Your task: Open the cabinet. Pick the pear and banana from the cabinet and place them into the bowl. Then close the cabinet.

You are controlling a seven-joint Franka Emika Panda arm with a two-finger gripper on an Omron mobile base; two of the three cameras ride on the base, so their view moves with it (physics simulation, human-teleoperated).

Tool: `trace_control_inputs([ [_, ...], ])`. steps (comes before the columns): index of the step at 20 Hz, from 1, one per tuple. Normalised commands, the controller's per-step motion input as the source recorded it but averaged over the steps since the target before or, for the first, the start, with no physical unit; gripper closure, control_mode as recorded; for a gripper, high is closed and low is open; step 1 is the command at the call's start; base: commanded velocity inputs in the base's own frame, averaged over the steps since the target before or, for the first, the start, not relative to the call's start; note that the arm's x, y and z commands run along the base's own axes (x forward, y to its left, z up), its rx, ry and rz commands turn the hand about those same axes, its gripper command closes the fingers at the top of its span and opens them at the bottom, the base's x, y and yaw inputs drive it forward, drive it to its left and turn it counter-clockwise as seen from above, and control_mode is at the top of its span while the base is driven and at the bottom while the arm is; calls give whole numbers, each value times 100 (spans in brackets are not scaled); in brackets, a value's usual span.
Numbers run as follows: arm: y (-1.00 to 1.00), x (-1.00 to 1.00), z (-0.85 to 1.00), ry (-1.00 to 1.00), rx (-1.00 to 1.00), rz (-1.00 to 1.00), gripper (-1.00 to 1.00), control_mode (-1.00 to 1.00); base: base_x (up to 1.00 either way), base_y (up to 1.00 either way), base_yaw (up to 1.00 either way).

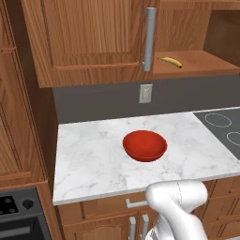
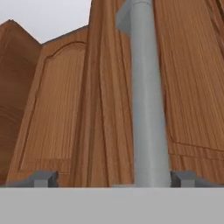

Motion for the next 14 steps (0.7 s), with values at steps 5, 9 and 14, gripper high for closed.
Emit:
trace_control_inputs([
  [5,-27,-98,15,0,0,-11,-100,-100,0,0,0],
  [9,-1,-13,0,-1,0,0,-100,-100,0,0,0],
  [14,5,-49,0,-7,0,-1,-100,-100,0,0,0],
])
